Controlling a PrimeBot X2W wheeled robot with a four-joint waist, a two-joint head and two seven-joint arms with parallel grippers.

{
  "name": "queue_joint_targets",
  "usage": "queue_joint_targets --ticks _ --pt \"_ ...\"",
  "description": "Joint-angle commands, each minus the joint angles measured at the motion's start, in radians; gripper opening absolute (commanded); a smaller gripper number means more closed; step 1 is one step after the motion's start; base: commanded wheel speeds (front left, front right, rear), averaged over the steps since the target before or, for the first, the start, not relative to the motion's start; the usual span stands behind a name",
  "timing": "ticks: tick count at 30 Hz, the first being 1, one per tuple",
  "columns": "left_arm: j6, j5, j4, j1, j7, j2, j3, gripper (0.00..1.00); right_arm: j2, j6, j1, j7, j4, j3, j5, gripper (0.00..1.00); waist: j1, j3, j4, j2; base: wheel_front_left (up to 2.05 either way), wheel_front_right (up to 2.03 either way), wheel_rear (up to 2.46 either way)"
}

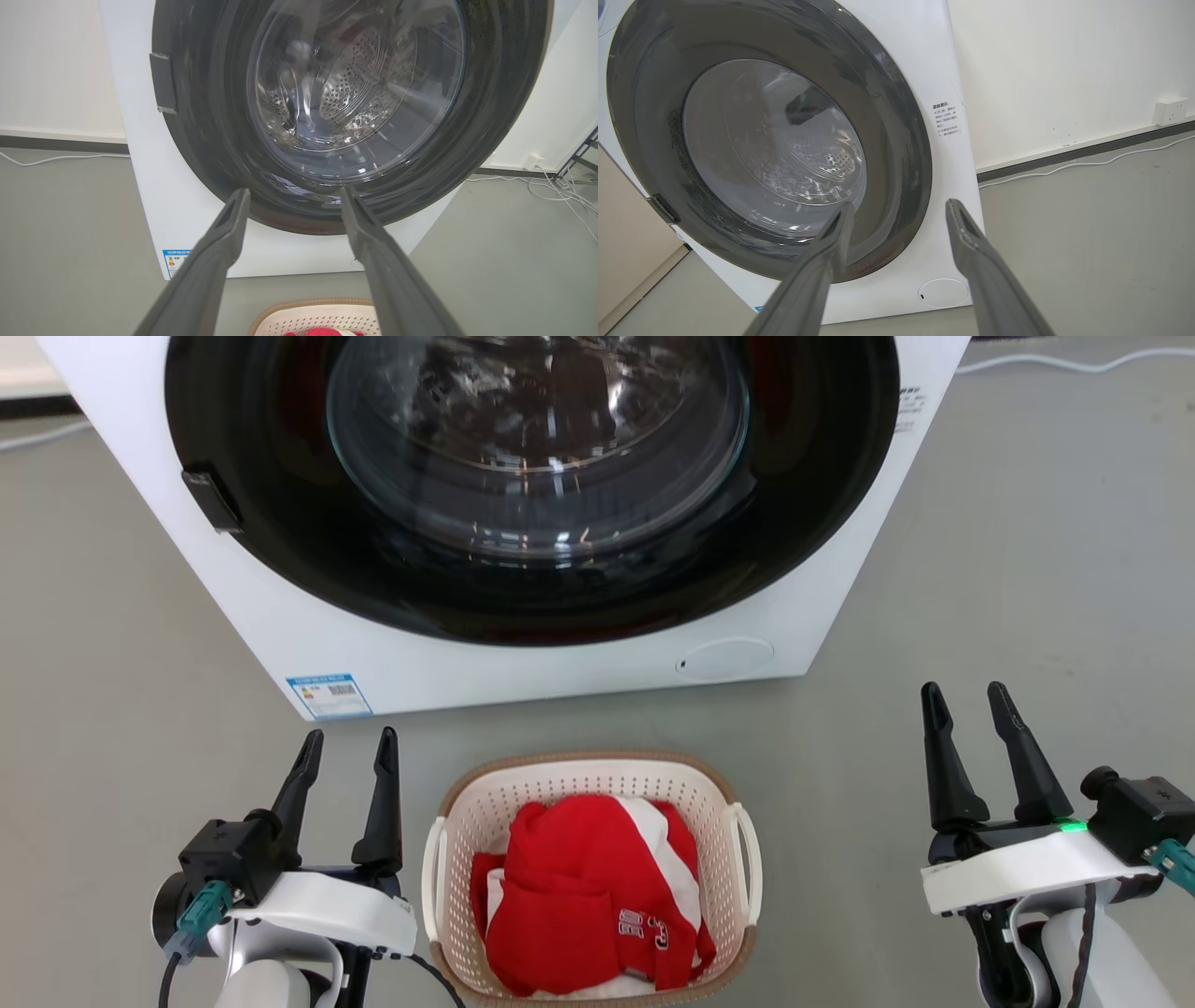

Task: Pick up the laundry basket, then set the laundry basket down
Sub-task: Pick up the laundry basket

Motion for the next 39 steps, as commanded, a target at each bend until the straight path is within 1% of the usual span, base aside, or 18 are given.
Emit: queue_joint_targets --ticks 1,8,14,21,26,30,31,32,33,39 --pt "0.006 -0.004 -0.015 -0.030 -0.005 0.010 0.025 1.00 -0.006 0.007 -0.008 -0.006 -0.022 0.021 0.009 1.00 0.0000 0.019 0.000 -0.0001 0.00 0.00 0.00" --pt "0.006 -0.009 0.026 -0.067 -0.005 0.010 0.026 1.00 -0.001 0.007 -0.028 -0.006 -0.010 0.011 0.029 1.00 0.0000 0.094 -0.002 -0.0001 0.00 0.00 0.00" --pt "-0.002 0.000 0.078 -0.116 -0.005 0.010 0.024 1.00 -0.002 0.007 -0.054 -0.006 0.011 0.013 0.041 1.00 0.0000 0.169 -0.001 -0.0001 0.00 0.00 0.00" --pt "-0.014 0.011 0.153 -0.187 -0.005 0.014 0.019 1.00 -0.017 0.007 -0.102 -0.006 0.073 0.041 0.047 1.00 0.0000 0.253 0.000 -0.0001 0.00 0.00 0.00" --pt "-0.020 0.012 0.212 -0.230 -0.005 0.018 0.006 1.00 -0.021 0.007 -0.130 -0.006 0.125 0.049 0.066 1.00 0.0000 0.293 0.004 -0.0001 0.00 0.00 0.00" --pt "-0.024 0.013 0.310 -0.284 -0.005 0.020 -0.002 1.00 -0.015 0.007 -0.157 -0.006 0.183 0.053 0.096 1.00 0.0000 0.339 0.009 -0.0001 0.00 0.00 0.00" --pt "-0.024 0.013 0.310 -0.284 -0.005 0.020 -0.002 1.00 -0.015 0.007 -0.157 -0.006 0.183 0.053 0.096 1.00 0.0000 0.339 0.009 -0.0001 0.00 0.00 0.00" --pt "-0.025 0.014 0.338 -0.294 -0.005 0.021 -0.006 1.00 -0.014 0.007 -0.163 -0.006 0.196 0.057 0.102 1.00 0.0000 0.348 0.009 -0.0001 0.00 0.00 0.00" --pt "-0.025 0.020 0.401 -0.319 -0.005 0.027 -0.016 1.00 -0.013 0.007 -0.177 -0.006 0.226 0.071 0.109 1.00 0.0000 0.368 0.009 -0.0001 0.00 0.00 0.00" --pt "-0.027 0.010 0.561 -0.412 -0.005 0.037 -0.022 1.00 -0.008 0.007 -0.241 -0.006 0.328 0.122 0.143 1.00 0.0000 0.439 0.012 -0.0001 0.00 0.00 0.00"
